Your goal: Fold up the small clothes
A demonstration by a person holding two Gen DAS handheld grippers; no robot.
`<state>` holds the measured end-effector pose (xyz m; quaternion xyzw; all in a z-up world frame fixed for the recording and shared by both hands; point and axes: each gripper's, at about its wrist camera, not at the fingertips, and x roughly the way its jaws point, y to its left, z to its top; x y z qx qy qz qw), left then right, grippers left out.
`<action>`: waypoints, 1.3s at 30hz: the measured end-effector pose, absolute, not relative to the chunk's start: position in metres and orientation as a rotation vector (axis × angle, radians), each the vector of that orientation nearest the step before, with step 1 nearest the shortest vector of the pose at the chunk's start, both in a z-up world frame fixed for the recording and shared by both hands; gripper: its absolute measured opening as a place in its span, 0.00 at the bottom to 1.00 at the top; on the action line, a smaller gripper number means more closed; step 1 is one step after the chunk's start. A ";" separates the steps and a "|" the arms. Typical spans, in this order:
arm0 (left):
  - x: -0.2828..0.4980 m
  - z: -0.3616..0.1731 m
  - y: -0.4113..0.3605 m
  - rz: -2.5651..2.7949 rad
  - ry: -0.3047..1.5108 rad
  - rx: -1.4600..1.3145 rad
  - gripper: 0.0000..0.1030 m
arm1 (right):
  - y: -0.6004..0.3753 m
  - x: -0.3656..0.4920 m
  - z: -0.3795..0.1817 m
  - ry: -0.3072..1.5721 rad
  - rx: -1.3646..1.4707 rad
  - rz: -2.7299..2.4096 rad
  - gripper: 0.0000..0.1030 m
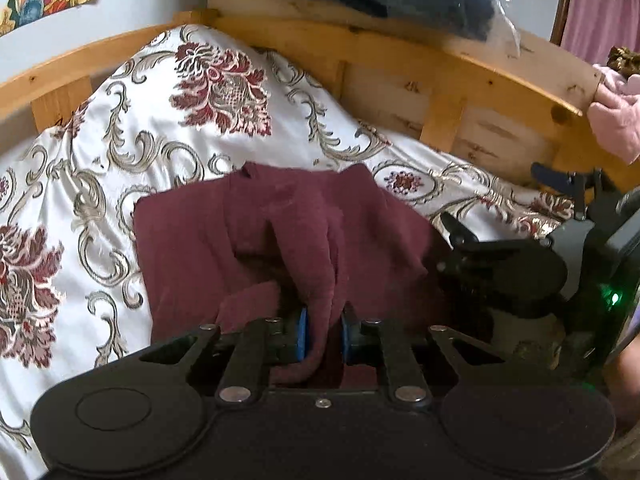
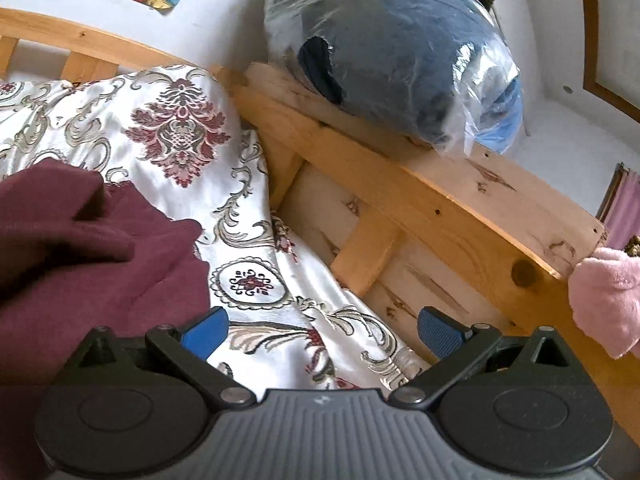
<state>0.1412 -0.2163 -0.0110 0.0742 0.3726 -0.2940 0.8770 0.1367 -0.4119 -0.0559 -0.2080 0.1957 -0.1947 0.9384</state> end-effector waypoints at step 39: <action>0.082 -0.032 -0.176 -0.372 0.734 0.245 0.99 | -0.399 0.122 -0.026 0.343 0.190 0.263 1.00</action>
